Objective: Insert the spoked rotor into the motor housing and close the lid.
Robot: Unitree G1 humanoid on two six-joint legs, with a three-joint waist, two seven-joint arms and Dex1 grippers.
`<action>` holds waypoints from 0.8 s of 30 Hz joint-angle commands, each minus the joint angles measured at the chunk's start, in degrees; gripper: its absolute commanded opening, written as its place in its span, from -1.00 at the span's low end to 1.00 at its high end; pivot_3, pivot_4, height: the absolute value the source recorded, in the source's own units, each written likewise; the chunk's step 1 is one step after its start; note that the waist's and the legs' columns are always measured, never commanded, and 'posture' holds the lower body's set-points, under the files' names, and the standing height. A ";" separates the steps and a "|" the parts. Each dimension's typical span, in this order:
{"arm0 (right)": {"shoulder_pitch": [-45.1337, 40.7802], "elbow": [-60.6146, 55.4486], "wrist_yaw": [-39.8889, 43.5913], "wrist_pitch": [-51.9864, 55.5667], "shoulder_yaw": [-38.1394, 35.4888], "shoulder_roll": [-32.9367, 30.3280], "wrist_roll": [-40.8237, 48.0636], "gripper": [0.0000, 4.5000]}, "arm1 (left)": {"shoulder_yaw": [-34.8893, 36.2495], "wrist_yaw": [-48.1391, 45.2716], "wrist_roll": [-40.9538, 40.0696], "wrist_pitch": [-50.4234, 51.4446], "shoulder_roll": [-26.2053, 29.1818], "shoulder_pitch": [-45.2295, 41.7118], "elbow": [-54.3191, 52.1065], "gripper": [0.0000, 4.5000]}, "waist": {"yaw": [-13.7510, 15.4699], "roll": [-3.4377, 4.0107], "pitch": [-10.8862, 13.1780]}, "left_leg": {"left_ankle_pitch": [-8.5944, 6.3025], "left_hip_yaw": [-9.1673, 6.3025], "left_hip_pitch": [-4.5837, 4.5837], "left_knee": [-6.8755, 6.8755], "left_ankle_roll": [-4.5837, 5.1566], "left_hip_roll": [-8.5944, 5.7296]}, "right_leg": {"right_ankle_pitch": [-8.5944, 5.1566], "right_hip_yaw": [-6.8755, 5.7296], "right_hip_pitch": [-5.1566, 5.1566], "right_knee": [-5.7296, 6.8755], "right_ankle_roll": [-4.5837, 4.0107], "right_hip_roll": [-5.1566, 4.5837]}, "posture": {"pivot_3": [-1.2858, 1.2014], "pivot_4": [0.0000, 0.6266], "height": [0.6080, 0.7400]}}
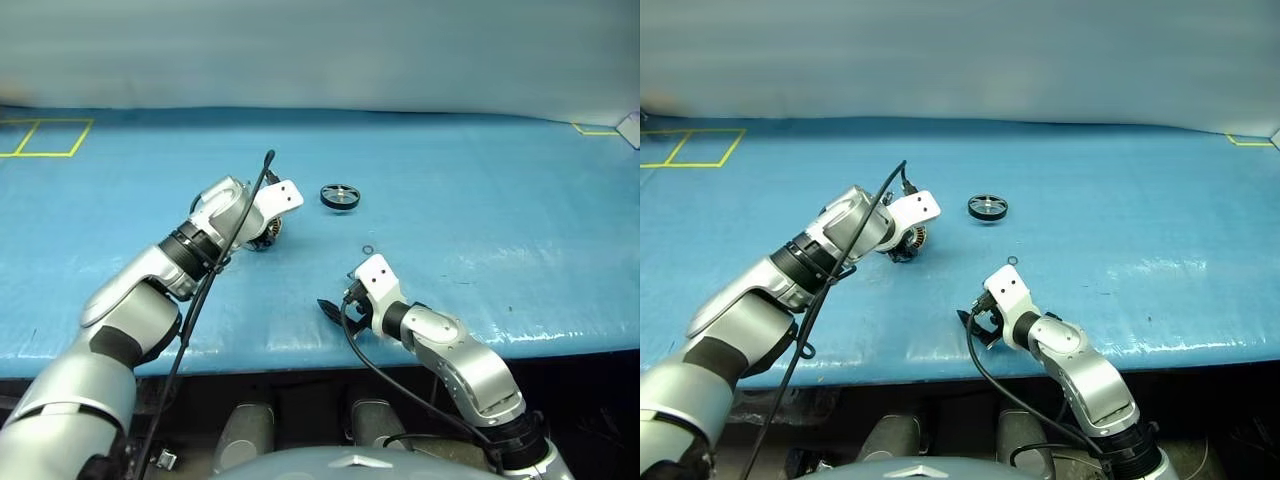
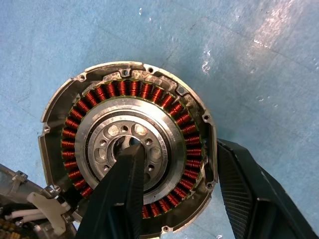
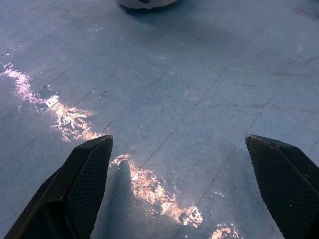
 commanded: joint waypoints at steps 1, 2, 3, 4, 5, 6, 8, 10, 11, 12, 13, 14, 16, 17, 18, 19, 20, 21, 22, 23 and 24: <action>-0.42 -2.08 -0.06 -0.79 -0.94 0.13 0.00 1.00 | -0.33 -1.55 0.28 -0.47 0.48 0.98 -2.14 -0.18 | -0.05 0.00 0.00 | 0.00 0.01 0.00 0.01 0.01 0.00 | 0.00 0.00 0.00 0.01 0.00 0.00 | 0.03 -0.52 1.00; -0.41 -2.09 -0.06 -0.80 -0.97 0.13 0.00 1.00 | -0.61 -2.05 0.23 -0.51 0.93 1.26 -3.56 -0.18 | -0.10 0.00 0.00 | 0.01 0.01 0.00 0.01 0.01 0.00 | 0.00 0.00 0.00 0.01 0.00 0.00 | 0.03 -0.52 1.00; -0.38 -2.13 -0.07 -0.80 -1.03 0.11 0.01 1.00 | -0.96 -2.49 0.20 -0.55 1.55 1.65 -5.41 -0.18 | -0.13 0.00 0.00 | 0.01 0.01 0.00 0.01 0.01 0.01 | 0.00 0.01 -0.01 0.01 0.01 0.00 | 0.03 -0.52 1.00; -0.34 -2.17 -0.07 -0.81 -1.08 0.07 0.02 1.00 | -1.21 -2.77 0.20 -0.53 1.99 1.94 -6.72 -0.18 | -0.10 0.00 0.00 | 0.00 0.01 -0.02 -0.01 0.01 0.01 | 0.00 0.02 -0.04 0.00 0.01 -0.01 | 0.03 -0.52 1.00; -0.27 -2.21 -0.08 -0.82 -1.16 0.06 0.05 1.00 | -1.53 -3.11 0.24 -0.61 2.56 2.31 -8.20 -0.18 | -0.09 0.00 0.00 | 0.00 0.00 -0.02 -0.02 0.01 0.00 | 0.00 0.02 -0.04 0.00 0.00 -0.01 | 0.03 -0.52 1.00; -0.18 -2.28 -0.13 -0.76 -1.24 0.03 0.06 1.00 | -1.77 -3.74 0.08 -0.58 3.36 2.90 -10.51 -0.18 | -0.08 0.00 0.00 | 0.00 0.00 -0.05 -0.03 0.01 0.00 | 0.00 0.01 -0.07 0.00 0.00 -0.01 | 0.03 -0.52 1.00; 0.13 -2.47 -0.20 -0.68 -1.45 -0.04 0.13 1.00 | -1.56 -4.44 -0.28 -0.96 4.77 4.56 -15.36 -0.19 | -0.05 0.00 0.00 | 0.00 0.00 -0.07 -0.08 0.01 -0.02 | 0.00 0.02 -0.08 -0.02 -0.01 -0.02 | 0.03 -0.52 1.00; 0.37 -2.57 -0.36 -0.59 -1.54 -0.06 0.07 1.00 | -1.32 -4.95 -0.49 -1.73 6.13 6.43 -19.50 -0.19 | 0.01 0.00 0.00 | -0.02 -0.01 -0.08 -0.09 0.04 -0.03 | -0.01 0.03 -0.09 -0.04 -0.02 -0.05 | 0.03 -0.52 1.00; 0.44 -2.64 -0.48 -0.53 -1.58 0.03 0.07 1.00 | -1.00 -5.16 -0.64 -2.40 6.75 7.53 -21.32 -0.19 | 0.03 0.00 0.00 | -0.02 -0.01 -0.09 -0.09 0.04 -0.03 | -0.01 0.04 -0.09 -0.04 -0.03 -0.06 | 0.03 -0.52 1.00; 0.50 -2.71 -0.58 -0.48 -1.61 0.09 0.08 1.00 | -0.74 -5.38 -0.68 -3.18 7.31 8.45 -22.79 -0.19 | 0.04 0.00 0.00 | -0.02 -0.01 -0.08 -0.09 0.05 -0.04 | -0.01 0.04 -0.09 -0.04 -0.03 -0.06 | 0.03 -0.52 1.00; 0.59 -2.82 -0.67 -0.46 -1.62 0.12 0.09 1.00 | -0.37 -5.55 -0.76 -3.95 7.72 9.28 -23.97 -0.19 | 0.07 0.01 0.00 | -0.02 0.00 -0.07 -0.08 0.05 -0.04 | -0.02 0.04 -0.08 -0.04 -0.03 -0.07 | 0.03 -0.52 1.00; 0.69 -2.88 -0.91 -0.48 -1.63 0.31 0.09 1.00 | -0.06 -5.76 -0.66 -6.03 8.58 10.44 -25.35 -0.19 | 0.13 0.00 0.00 | -0.02 0.00 -0.07 -0.08 0.05 -0.03 | -0.02 0.04 -0.08 -0.04 -0.03 -0.07 | 0.03 -0.52 1.00; 1.15 -3.01 -1.61 -0.60 -1.82 0.95 0.17 1.00 | 1.13 -6.51 -1.10 -9.97 9.90 12.69 -27.24 -0.19 | 0.24 0.01 0.00 | -0.02 0.00 -0.03 -0.07 0.05 0.00 | -0.03 0.04 -0.07 -0.03 -0.04 -0.07 | 0.03 -0.52 1.00; 1.43 -3.05 -1.88 -0.64 -1.85 1.21 0.14 1.00 | 1.50 -6.82 -1.11 -11.40 10.49 13.54 -27.80 -0.19 | 0.29 0.01 0.00 | -0.02 0.00 -0.02 -0.06 0.04 0.00 | -0.07 0.04 -0.07 -0.02 -0.12 -0.06 | 0.03 -0.52 1.00; 1.77 -3.16 -2.08 -0.65 -1.84 1.41 0.11 1.00 | 1.75 -7.04 -0.84 -13.27 11.07 14.33 -28.17 -0.19 | 0.34 0.01 0.00 | -0.02 0.00 -0.01 -0.06 0.04 0.02 | -0.16 0.03 -0.06 -0.01 -0.28 -0.06 | 0.03 -0.52 1.00; 2.15 -3.27 -2.23 -0.64 -1.79 1.56 0.05 1.00 | 2.13 -7.28 -0.67 -15.43 11.58 15.18 -28.30 -0.19 | 0.37 0.01 0.00 | -0.02 0.00 -0.01 -0.06 0.04 0.02 | -0.17 0.03 -0.07 0.00 -0.30 -0.06 | 0.03 -0.52 1.00; 2.57 -3.46 -2.30 -0.65 -1.72 1.62 0.01 1.00 | 2.59 -7.59 -0.64 -17.31 11.97 16.01 -28.44 -0.19 | 0.39 0.01 0.00 | -0.02 0.00 -0.01 -0.06 0.04 0.02 | -0.17 0.03 -0.06 0.00 -0.30 -0.06 | 0.03 -0.52 1.00; 2.97 -3.65 -2.38 -0.69 -1.64 1.62 -0.04 1.00 | 3.14 -7.73 -0.55 -19.09 12.25 16.80 -28.44 -0.19 | 0.43 0.01 0.00 | -0.01 0.01 -0.02 -0.06 0.04 0.01 | -0.17 0.04 -0.07 -0.01 -0.30 -0.06 | 0.03 -0.52 1.00; 3.29 -3.79 -2.47 -0.68 -1.67 1.65 -0.04 1.00 | 3.68 -7.82 -0.49 -20.18 12.37 17.38 -28.27 -0.19 | 0.45 0.01 0.00 | -0.02 0.02 -0.02 -0.06 0.04 0.01 | -0.17 0.04 -0.06 -0.02 -0.30 -0.07 | 0.03 -0.52 1.00; 3.51 -3.88 -2.59 -0.67 -1.74 1.67 -0.04 1.00 | 4.40 -8.10 -0.68 -21.78 12.45 17.98 -27.98 -0.19 | 0.51 0.01 0.00 | -0.02 0.01 -0.02 -0.05 0.04 -0.01 | -0.17 0.04 -0.06 -0.02 -0.29 -0.10 | 0.03 -0.52 1.00; 3.68 -3.96 -2.70 -0.69 -1.77 1.70 -0.05 1.00 | 4.87 -8.34 -0.58 -23.22 12.60 18.45 -27.78 -0.19 | 0.60 0.01 0.00 | -0.02 0.01 -0.03 -0.05 0.04 -0.02 | -0.17 0.04 -0.06 -0.02 -0.29 -0.11 | 0.03 -0.52 1.00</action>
